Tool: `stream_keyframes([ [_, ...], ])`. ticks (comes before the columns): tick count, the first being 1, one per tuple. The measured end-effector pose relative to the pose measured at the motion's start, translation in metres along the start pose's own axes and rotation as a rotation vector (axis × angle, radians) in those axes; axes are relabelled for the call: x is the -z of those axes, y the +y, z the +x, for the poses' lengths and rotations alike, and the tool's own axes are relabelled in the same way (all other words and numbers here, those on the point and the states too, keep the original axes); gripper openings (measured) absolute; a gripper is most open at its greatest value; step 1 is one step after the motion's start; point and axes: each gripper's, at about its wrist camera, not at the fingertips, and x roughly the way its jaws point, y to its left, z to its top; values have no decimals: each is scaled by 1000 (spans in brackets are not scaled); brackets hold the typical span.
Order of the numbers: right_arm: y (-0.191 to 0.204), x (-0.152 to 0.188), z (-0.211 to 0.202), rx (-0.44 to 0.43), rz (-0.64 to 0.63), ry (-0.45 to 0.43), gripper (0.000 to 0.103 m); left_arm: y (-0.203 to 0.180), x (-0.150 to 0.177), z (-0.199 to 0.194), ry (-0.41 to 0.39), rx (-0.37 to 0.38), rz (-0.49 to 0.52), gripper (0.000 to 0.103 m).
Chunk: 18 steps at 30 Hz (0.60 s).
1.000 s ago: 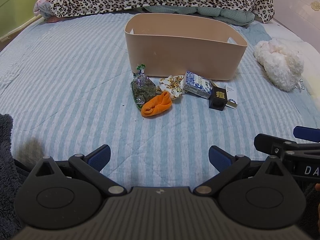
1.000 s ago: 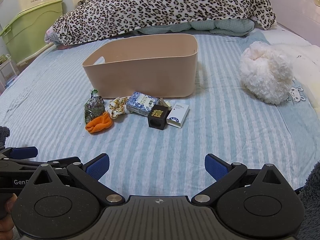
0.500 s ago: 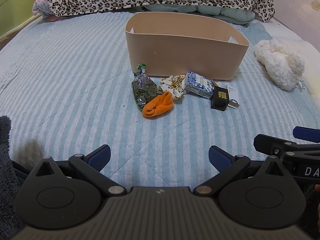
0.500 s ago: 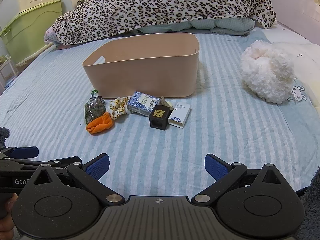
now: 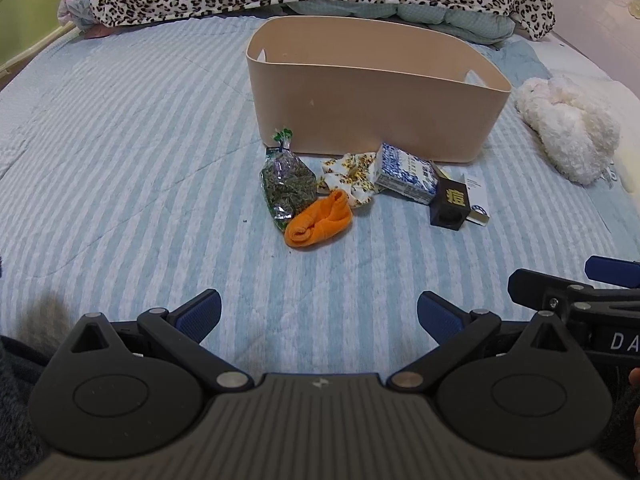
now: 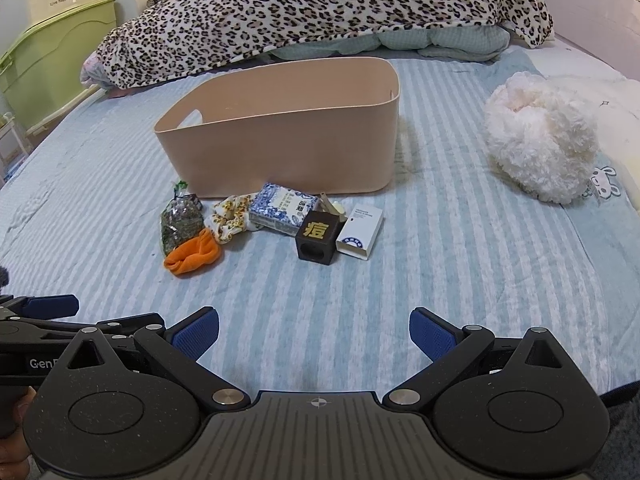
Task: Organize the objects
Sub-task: 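Move the left tool down to the clear herb bag and close on it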
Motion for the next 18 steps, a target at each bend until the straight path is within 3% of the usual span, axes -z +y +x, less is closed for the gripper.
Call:
stream_keyframes([
  [16, -15, -40, 61, 2, 109, 13, 103, 42, -59, 61, 31, -80, -84, 103],
  [18, -15, -43, 69, -3, 116, 4, 98, 48, -63, 71, 42, -74, -99, 103],
])
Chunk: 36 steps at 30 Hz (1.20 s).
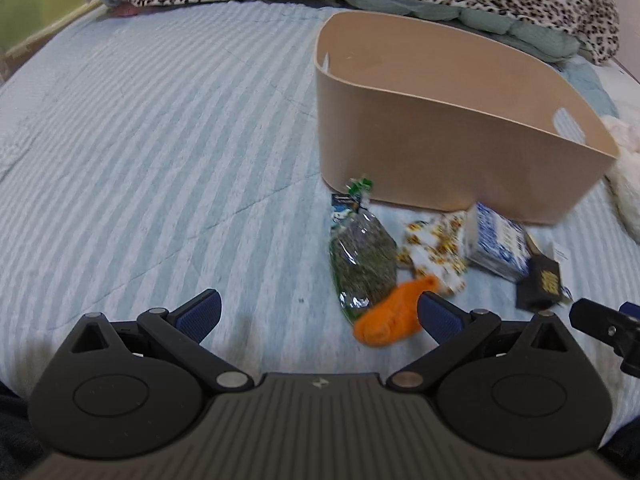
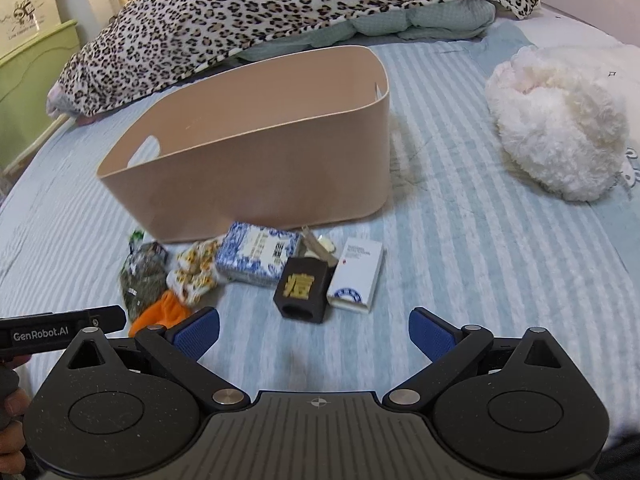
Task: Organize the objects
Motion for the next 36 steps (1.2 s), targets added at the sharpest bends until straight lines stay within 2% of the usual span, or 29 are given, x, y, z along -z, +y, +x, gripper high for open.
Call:
stream_keyframes([
  [7, 6, -4, 28, -14, -23, 39, 83, 6, -5, 30, 20, -11, -11, 103],
  [12, 19, -4, 43, -30, -63, 75, 70, 8, -4, 42, 20, 30, -17, 103],
  [20, 25, -7, 69, -12, -66, 119, 60, 4, -6, 54, 1, 51, -16, 102],
  [22, 23, -9, 72, -9, -53, 111, 57, 1, -5, 56, -8, 51, 7, 87],
  [27, 18, -11, 75, -14, -35, 93, 37, 1, -5, 55, -34, 50, 4, 73],
  [29, 18, -9, 74, -14, -41, 86, 33, 3, -5, 54, -41, 58, -12, 71],
  [31, 16, -7, 73, -22, -35, 80, 32, 5, -4, 52, -48, 59, -21, 61],
  [33, 14, -6, 72, -25, -30, 75, 31, 7, -2, 52, -59, 55, -12, 38],
  [36, 11, -6, 69, -30, -22, 66, 29, 8, 1, 48, -62, 70, -12, 34],
])
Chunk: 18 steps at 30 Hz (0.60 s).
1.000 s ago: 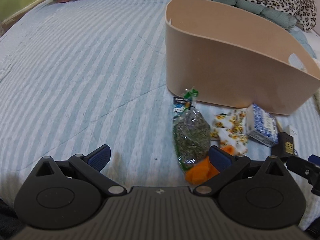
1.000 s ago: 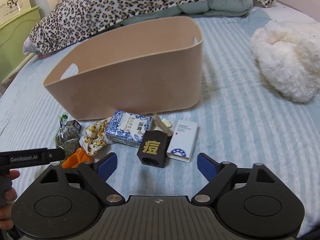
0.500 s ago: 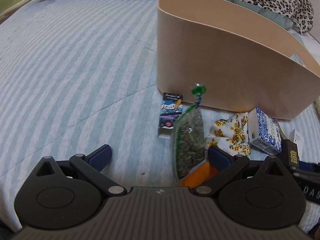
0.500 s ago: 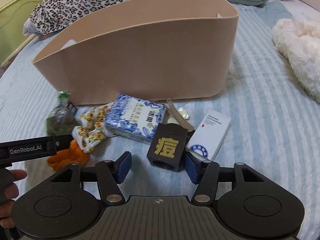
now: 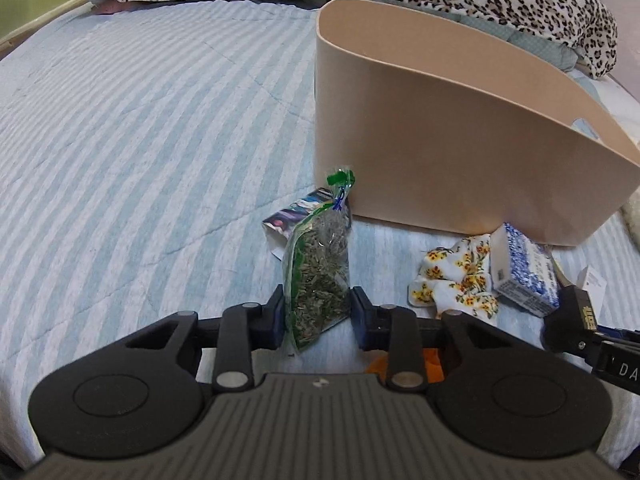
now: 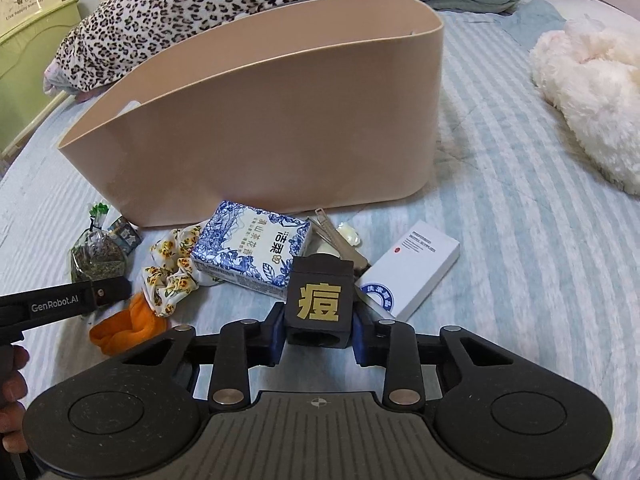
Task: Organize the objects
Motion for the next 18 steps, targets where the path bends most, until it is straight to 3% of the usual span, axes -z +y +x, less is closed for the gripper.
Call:
stream_keyframes([
  [7, -2, 4, -18, -29, 18, -20, 29, 1, 8, -22, -22, 4, 23, 33],
  [18, -2, -1, -79, -58, 8, -143, 29, -14, -5, -86, -143, 24, 76, 33],
])
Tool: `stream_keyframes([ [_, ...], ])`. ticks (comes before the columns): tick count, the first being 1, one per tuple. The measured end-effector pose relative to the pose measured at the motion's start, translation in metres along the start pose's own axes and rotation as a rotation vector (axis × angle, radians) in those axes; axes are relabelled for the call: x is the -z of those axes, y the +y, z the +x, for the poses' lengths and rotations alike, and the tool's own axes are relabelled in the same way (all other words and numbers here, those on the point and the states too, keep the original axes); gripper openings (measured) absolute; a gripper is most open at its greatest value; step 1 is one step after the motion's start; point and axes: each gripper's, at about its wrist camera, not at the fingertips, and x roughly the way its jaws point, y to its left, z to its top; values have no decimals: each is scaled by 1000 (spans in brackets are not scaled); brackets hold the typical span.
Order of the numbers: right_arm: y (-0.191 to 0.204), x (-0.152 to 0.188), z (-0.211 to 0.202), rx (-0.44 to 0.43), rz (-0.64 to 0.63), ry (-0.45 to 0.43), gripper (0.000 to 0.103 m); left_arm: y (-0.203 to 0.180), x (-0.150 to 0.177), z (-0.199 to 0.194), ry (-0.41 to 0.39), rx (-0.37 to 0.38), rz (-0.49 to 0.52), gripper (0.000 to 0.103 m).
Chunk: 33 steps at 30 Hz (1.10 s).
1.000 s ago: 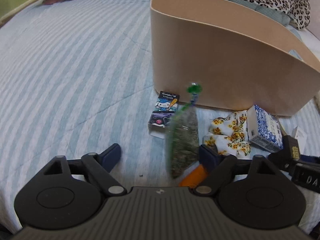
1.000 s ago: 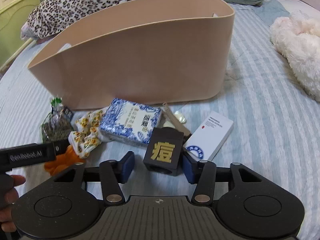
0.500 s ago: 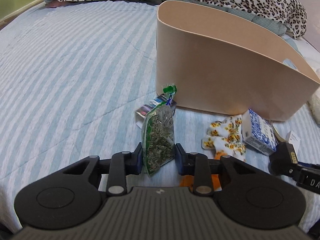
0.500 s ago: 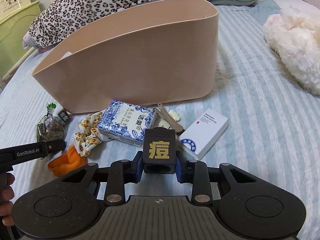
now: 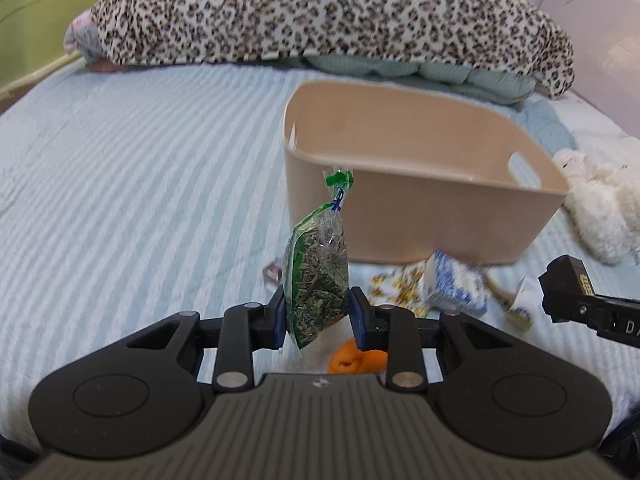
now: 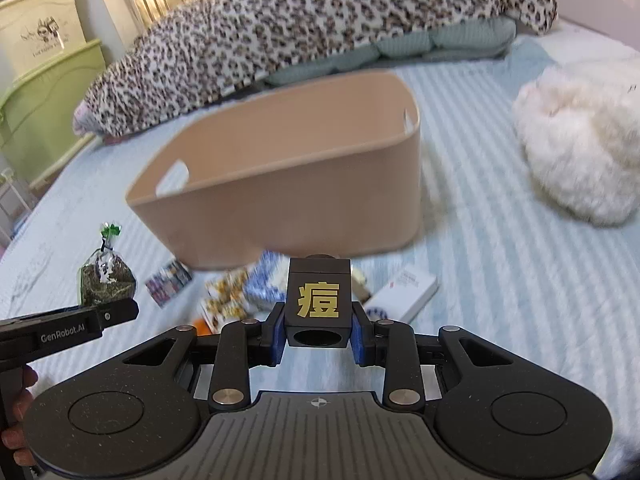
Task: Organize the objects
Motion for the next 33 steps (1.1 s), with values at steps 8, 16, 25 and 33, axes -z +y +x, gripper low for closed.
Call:
stream_keyframes([
  [8, 7, -45, -27, 0, -37, -117, 29, -16, -43, -15, -95, -25, 45, 33],
  [16, 17, -97, -14, 10, -74, -195, 29, -44, -89, 24, -87, -16, 88, 33],
  [25, 12, -136, 57, 53, -62, -89, 29, -65, -112, 117, 28, -90, 162, 33],
  [33, 14, -131, 114, 94, -104, 63, 29, -64, -98, 163, 150, -120, 193, 33],
])
